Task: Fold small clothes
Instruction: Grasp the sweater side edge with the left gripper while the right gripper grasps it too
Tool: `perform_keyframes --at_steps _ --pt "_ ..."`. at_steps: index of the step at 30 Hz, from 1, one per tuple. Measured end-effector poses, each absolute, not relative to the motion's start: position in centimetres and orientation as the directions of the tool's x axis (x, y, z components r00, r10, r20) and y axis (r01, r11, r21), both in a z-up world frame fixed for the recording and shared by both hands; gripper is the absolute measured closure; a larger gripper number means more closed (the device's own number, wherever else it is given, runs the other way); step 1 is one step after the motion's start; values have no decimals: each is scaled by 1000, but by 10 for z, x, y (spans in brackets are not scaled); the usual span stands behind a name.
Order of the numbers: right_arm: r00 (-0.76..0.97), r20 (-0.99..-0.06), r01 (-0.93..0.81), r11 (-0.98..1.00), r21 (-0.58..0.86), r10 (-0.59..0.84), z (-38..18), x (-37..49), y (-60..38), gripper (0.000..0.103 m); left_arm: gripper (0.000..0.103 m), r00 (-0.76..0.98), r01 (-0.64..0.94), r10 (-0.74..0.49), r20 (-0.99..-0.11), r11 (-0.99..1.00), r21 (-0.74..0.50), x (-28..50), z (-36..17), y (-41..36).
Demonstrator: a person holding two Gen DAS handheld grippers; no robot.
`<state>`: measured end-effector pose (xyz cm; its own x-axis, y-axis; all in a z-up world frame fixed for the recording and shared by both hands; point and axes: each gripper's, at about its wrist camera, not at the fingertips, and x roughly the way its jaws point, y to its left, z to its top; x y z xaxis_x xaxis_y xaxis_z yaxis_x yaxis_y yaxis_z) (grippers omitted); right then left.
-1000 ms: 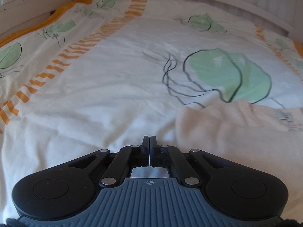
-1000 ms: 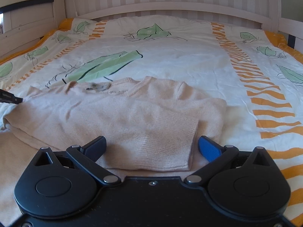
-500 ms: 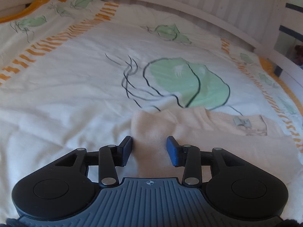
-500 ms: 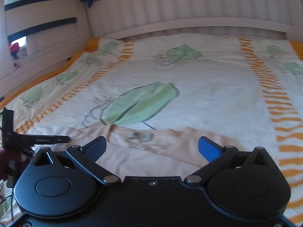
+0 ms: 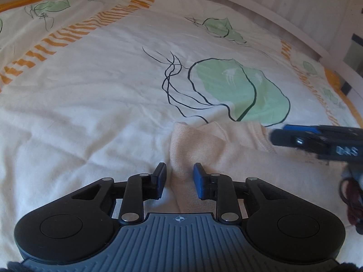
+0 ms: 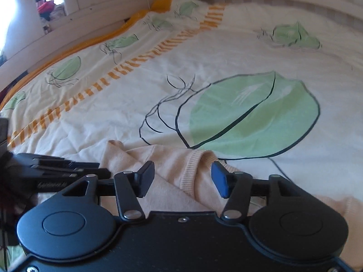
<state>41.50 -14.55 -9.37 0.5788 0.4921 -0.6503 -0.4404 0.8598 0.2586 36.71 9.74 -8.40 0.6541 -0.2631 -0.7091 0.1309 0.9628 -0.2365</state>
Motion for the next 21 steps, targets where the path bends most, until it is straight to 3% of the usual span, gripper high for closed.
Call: perform_keyframes --at_steps 7,10,14,21 --pt "506 -670 -383 838 389 543 -113 437 -139 42 76 648 137 -267 -713 962 -235 368 -85 97" --pt "531 -657 -344 845 409 535 -113 438 -142 91 76 647 136 -269 -714 962 -239 368 -85 97" --pt "619 -648 -284 896 342 444 -104 436 -155 95 76 644 126 -273 -715 959 -253 368 -84 99" --pt "614 -650 -274 893 358 449 -112 433 -161 95 74 645 114 -266 -716 960 -255 369 -81 97"
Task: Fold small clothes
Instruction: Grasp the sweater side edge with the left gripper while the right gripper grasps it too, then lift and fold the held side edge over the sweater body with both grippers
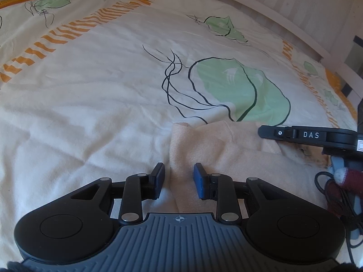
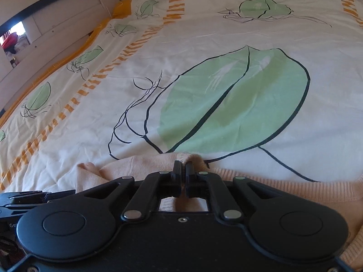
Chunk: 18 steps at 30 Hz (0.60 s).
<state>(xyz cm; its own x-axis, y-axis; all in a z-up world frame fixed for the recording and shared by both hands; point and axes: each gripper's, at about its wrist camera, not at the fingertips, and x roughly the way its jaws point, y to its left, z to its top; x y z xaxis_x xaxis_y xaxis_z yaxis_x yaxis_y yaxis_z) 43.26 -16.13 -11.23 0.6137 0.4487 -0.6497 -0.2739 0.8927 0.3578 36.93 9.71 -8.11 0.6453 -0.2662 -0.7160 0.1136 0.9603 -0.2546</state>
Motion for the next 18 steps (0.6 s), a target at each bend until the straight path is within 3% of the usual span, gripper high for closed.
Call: perform_keyframes --at_steps 4,7,10,14,15,17,18 --pt "674 -628 -230 918 323 390 -105 432 -167 95 62 682 127 -267 -681 960 -248 373 -78 94" --pt "693 -639 -186 939 289 334 -105 432 -177 98 61 699 110 -256 -668 961 -253 376 -78 96" --pt "684 -624 -214 921 324 378 -107 431 -186 98 57 694 100 -285 -661 947 -304 382 -82 99" --pt "696 -581 -259 902 345 422 -98 428 -188 87 58 700 132 -360 -617 914 -383 386 -87 101" --pt "695 -580 -271 902 336 425 -97 427 -186 87 63 700 144 -387 -600 900 -412 387 -89 102" --pt "683 -578 -307 894 327 446 -94 426 -179 85 97 687 151 -426 -589 876 -458 389 -93 106" --pt "675 -578 -323 889 326 458 -93 426 -176 84 98 685 137 -418 -597 878 -458 389 -94 106"
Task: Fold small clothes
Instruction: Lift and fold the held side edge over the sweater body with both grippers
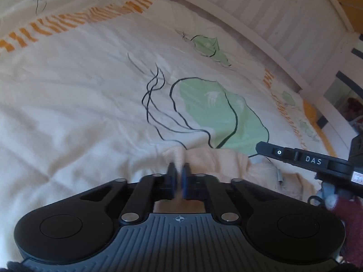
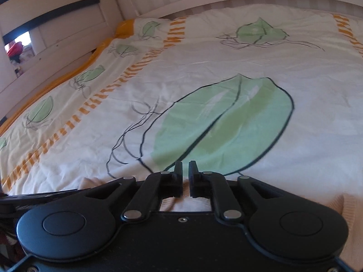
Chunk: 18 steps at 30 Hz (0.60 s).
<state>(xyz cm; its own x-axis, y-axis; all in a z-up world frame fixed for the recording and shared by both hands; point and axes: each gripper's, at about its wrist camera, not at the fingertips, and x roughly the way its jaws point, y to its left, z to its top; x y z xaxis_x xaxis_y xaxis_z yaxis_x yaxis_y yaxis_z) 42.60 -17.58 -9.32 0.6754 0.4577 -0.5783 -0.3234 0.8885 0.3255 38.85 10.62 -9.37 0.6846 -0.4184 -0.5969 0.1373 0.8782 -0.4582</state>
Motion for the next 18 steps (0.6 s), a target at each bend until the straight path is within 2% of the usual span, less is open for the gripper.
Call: perform_keyframes --at_steps 4,10,14,18 --pt "646 -583 -406 869 283 492 -89 427 -157 48 98 701 63 -352 -620 897 -438 385 -91 110" --pt "575 -627 -530 824 203 525 -98 438 -115 46 98 695 40 -314 -647 915 -401 383 -93 108" --pt "546 -672 -608 788 94 501 -109 442 -92 46 98 697 30 -296 -653 922 -386 381 -90 108" --pt "492 -696 -681 729 67 523 -115 444 -82 35 98 709 20 -260 -655 937 -349 375 -88 103"
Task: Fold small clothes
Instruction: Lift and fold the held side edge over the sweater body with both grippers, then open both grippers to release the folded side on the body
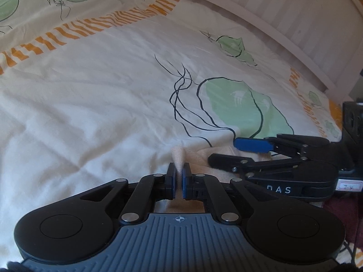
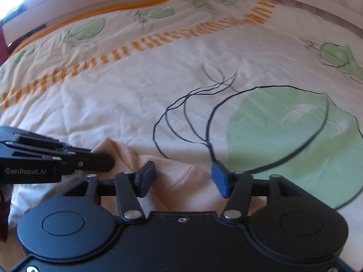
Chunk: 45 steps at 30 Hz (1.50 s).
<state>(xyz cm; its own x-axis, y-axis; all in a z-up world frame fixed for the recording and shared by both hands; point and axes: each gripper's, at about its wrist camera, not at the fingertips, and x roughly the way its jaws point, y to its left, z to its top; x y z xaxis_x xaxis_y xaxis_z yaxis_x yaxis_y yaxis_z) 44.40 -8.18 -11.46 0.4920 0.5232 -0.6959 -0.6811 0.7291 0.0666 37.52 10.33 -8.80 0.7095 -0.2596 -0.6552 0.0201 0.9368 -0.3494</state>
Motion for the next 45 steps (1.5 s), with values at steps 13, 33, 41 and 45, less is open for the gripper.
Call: perform_keyframes --at_steps 13,33,41,45 --pt "475 -700 -666 737 110 533 -121 451 -74 89 97 737 23 -182 -651 969 -246 369 -85 92" --pt "731 -561 -310 922 232 387 -73 369 -200 26 76 725 247 -257 -639 963 -108 335 -60 69" --pt "739 -626 -162 967 195 250 -79 295 -261 24 68 652 380 -284 -703 925 -21 325 -84 55" --pt "744 -633 -87 970 228 215 -85 275 -287 22 62 656 362 -274 -703 932 -26 317 -86 60"
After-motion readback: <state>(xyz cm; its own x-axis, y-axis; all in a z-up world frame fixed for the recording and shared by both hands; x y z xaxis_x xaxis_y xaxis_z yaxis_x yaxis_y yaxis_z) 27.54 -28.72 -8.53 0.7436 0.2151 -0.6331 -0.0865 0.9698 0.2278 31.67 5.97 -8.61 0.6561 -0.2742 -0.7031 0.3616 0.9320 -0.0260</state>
